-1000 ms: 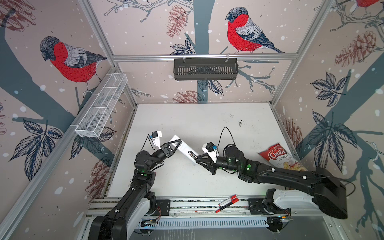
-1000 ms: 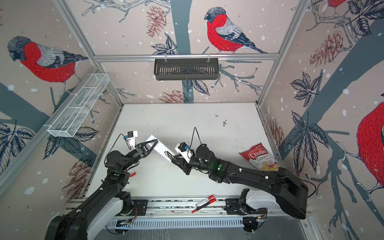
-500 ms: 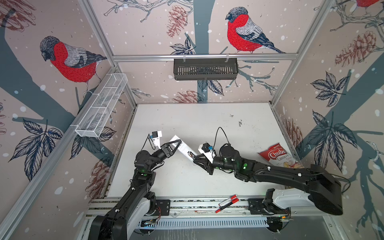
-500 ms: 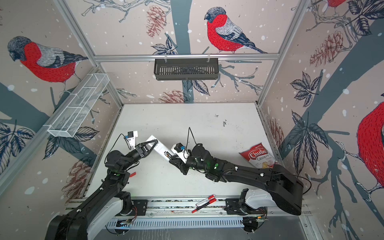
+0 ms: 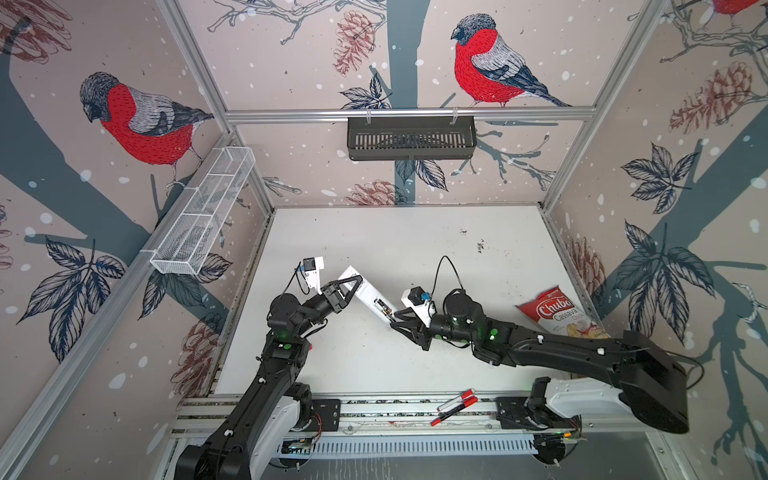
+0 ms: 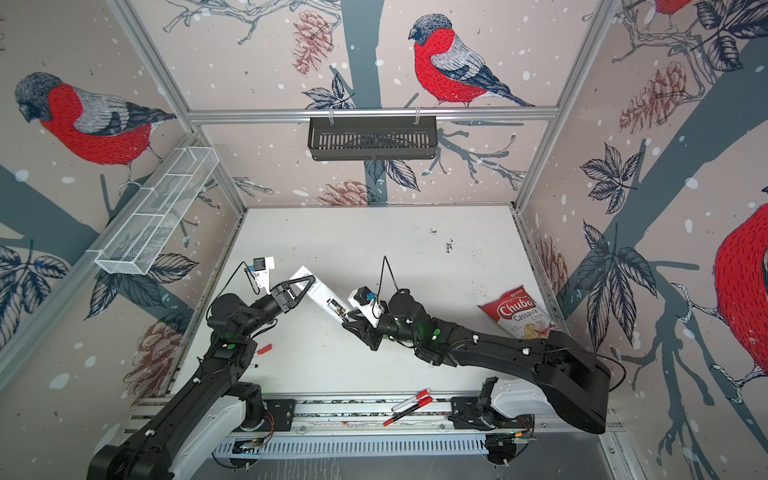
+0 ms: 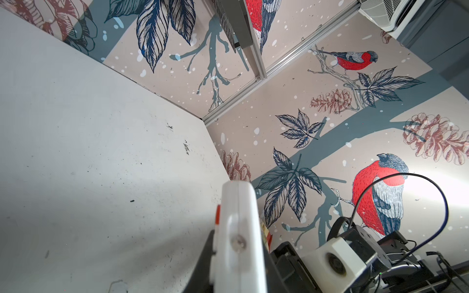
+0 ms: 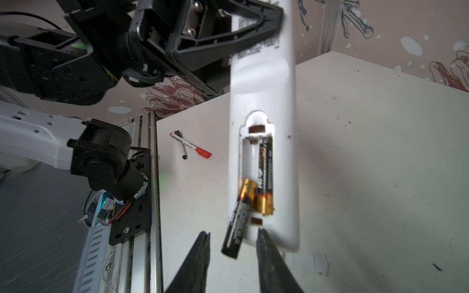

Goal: Load the batteries into the remote control
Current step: 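Move the open right gripper back over a battery on the table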

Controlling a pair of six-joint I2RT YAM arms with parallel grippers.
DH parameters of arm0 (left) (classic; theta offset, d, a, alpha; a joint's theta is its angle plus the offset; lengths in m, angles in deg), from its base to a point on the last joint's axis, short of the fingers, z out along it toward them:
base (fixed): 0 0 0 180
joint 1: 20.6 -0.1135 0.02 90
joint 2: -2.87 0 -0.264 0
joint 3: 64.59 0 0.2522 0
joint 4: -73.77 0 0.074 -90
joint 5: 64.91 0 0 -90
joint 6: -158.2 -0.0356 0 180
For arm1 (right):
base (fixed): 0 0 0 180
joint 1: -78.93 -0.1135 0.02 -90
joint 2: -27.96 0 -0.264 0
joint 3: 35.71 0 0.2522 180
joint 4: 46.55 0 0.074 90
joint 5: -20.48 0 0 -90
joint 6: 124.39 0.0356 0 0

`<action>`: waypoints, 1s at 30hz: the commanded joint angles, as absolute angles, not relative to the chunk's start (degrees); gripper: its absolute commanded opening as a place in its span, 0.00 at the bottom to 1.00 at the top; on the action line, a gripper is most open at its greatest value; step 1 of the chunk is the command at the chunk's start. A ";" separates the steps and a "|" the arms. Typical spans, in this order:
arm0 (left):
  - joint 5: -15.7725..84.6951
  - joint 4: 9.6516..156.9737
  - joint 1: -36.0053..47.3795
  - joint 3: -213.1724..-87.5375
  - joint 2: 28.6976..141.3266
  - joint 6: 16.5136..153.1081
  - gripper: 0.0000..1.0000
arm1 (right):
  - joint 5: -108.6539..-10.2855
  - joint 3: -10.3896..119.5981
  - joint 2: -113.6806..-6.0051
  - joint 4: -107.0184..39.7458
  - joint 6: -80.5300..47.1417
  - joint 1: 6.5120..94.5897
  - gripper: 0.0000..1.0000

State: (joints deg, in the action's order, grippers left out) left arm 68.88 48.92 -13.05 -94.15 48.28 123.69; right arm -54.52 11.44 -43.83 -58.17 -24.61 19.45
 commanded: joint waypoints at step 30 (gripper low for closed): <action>64.84 48.74 -13.30 -89.81 49.73 118.04 0.00 | -58.55 8.24 -50.03 -44.21 -18.83 20.48 0.42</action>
State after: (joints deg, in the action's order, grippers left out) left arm 66.17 46.80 -13.14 -89.64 50.97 119.69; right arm -58.80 6.10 -47.52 -48.16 -15.61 20.00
